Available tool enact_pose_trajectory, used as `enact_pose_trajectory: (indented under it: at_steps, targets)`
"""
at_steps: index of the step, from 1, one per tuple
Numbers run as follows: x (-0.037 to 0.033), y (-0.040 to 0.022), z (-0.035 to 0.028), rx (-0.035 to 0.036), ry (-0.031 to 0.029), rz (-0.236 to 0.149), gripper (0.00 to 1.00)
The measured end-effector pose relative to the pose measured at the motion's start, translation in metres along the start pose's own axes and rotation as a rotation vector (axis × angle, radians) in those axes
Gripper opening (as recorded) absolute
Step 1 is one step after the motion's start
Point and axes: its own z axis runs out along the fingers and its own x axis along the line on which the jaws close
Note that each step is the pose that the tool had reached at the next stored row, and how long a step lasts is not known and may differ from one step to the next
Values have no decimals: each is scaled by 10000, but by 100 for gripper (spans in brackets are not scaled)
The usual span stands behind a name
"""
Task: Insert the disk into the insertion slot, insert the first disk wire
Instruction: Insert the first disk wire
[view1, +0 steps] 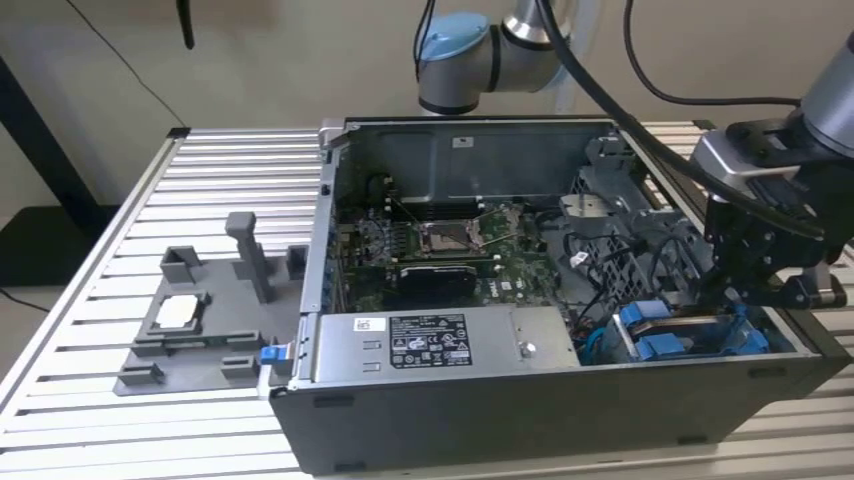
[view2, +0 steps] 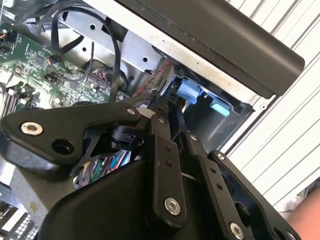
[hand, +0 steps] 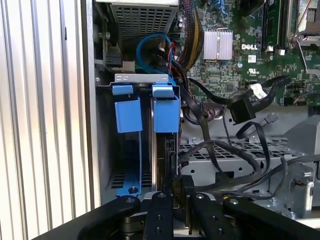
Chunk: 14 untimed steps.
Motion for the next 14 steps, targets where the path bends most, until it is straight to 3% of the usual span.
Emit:
enact_pose_trajectory:
  at_steps: [3, 14]
  targets:
    - [1, 1, 12, -3, 24, 19, 19]
    - [15, 17, 128, -9, 218, 93, 19]
